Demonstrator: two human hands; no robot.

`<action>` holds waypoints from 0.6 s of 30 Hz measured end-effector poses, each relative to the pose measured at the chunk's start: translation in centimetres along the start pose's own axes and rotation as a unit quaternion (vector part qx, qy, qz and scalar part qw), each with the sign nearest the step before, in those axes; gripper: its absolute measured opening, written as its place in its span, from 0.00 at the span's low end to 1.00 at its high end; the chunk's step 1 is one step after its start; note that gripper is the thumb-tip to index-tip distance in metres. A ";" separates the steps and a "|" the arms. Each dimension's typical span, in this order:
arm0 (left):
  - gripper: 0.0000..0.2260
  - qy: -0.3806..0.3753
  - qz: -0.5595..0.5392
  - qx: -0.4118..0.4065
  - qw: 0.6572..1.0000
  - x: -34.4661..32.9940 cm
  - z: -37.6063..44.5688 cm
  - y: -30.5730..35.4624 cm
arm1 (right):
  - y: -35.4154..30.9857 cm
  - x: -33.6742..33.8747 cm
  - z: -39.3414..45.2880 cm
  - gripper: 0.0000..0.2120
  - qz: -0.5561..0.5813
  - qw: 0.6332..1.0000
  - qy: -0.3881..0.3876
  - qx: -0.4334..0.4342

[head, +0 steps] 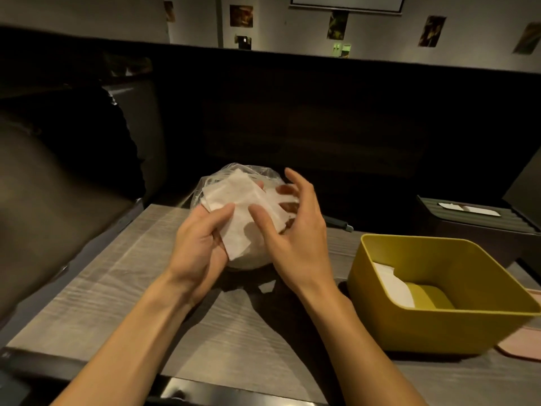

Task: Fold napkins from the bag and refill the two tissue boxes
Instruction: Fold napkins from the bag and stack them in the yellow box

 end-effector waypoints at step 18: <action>0.19 0.076 -0.073 -0.063 0.992 3.5 2.6 5.5 | -0.3 1.7 1.3 0.12 -0.113 0.993 -0.004 0.044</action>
Point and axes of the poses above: each hand's wrist, its own z-axis towards the middle knuckle, its own x-axis out of the back of the hand, y = z × x, the point moved 3 cm from there along z, towards the middle knuckle, and after that the axes turned 13 degrees about x, right-handed, at the moved point
